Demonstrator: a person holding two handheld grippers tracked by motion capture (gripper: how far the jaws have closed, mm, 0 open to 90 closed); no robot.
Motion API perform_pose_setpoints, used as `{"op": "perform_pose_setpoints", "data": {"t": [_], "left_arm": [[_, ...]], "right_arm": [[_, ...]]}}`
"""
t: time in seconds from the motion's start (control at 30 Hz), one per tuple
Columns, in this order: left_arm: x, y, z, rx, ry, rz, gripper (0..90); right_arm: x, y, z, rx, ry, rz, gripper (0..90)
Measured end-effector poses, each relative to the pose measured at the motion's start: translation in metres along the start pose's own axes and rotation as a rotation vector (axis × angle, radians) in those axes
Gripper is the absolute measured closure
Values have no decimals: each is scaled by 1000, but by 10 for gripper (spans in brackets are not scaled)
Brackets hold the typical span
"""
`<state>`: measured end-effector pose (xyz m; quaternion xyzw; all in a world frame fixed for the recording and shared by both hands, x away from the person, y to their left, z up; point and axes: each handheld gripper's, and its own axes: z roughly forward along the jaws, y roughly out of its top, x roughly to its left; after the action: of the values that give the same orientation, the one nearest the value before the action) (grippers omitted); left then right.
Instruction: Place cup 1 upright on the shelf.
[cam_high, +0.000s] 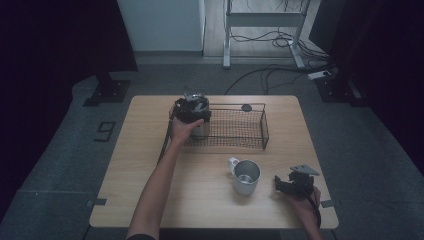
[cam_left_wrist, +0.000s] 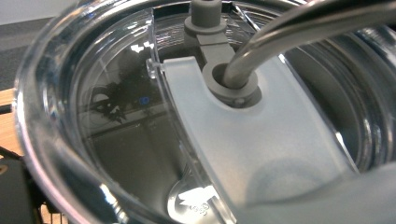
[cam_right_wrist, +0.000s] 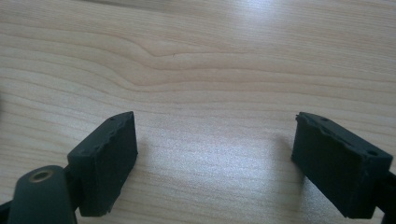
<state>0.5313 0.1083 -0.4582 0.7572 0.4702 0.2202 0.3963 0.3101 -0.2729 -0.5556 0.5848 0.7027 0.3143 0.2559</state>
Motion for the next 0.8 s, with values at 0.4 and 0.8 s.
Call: {"op": "perform_pose_setpoints", "data": {"t": [0.4, 0.8], "left_arm": [[0, -7, -3, -7, 0, -1, 35], [-5, -9, -4, -11, 12, 11, 29]], "right_arm": [[0, 0, 0, 0, -1, 0, 138], [0, 0, 0, 0, -1, -1, 138]]}}
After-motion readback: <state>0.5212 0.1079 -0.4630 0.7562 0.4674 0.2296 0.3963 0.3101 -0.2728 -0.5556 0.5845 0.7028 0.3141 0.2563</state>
